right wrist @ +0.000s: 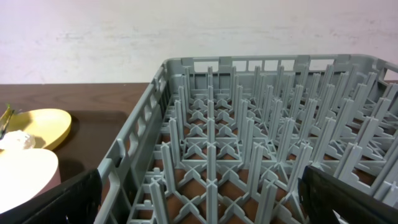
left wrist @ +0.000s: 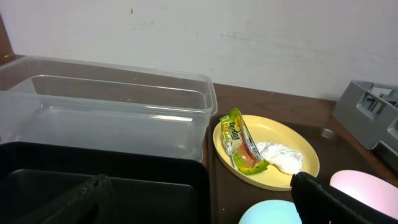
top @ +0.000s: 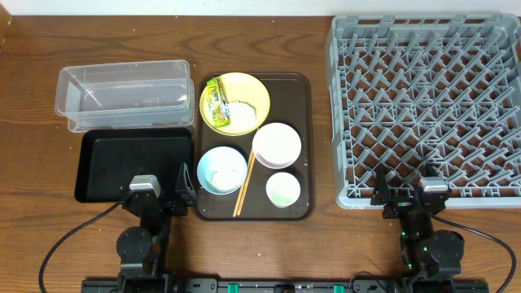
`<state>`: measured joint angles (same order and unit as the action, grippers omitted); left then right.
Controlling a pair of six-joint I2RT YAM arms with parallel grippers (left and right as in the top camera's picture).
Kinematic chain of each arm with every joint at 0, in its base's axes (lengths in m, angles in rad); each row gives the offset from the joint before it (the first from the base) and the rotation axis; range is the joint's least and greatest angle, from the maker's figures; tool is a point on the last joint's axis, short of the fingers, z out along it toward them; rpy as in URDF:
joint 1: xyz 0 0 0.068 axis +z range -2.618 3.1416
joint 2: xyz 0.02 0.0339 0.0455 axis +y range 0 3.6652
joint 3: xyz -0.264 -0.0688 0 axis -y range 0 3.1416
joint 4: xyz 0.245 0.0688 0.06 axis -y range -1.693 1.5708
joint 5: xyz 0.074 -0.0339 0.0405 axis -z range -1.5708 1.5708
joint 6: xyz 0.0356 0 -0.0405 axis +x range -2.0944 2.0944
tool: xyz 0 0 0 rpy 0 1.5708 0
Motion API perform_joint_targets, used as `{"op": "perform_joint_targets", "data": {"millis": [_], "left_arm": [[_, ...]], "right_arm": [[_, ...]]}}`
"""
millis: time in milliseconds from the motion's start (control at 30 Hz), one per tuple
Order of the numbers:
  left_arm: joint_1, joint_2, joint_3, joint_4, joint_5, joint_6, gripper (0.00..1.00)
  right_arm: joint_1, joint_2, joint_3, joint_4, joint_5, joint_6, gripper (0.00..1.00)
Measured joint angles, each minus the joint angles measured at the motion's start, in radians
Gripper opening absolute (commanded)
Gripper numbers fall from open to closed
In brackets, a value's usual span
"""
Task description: Sort waste into correct bins and load items into the dishwasher rack
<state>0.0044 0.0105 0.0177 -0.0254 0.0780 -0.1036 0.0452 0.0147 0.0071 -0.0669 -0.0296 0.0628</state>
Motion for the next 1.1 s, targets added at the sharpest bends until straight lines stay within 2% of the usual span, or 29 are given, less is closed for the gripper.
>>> {"op": "perform_joint_targets", "data": {"millis": [467, 600, 800, 967, 1100], "left_arm": [[0.000, 0.020, 0.002, -0.004, -0.001, -0.004, 0.94], [0.000, 0.078, 0.034, -0.069, -0.002, -0.012, 0.94], [0.000, 0.287, 0.133, -0.154, 0.001, -0.023, 0.94], [0.000, 0.531, 0.364, -0.253, 0.002, -0.027, 0.94], [0.000, 0.740, 0.570, -0.408, 0.013, -0.027, 0.94]], "right_arm": [[0.000, 0.000, 0.000, 0.004, 0.000, 0.010, 0.99], [0.000, 0.006, 0.008, -0.016, 0.009, 0.018, 0.99], [0.000, 0.102, 0.105, -0.084, 0.050, 0.024, 0.99], [0.000, 0.291, 0.254, -0.125, 0.082, 0.024, 0.99], [0.000, 0.486, 0.395, -0.204, 0.091, 0.024, 0.99]]}}
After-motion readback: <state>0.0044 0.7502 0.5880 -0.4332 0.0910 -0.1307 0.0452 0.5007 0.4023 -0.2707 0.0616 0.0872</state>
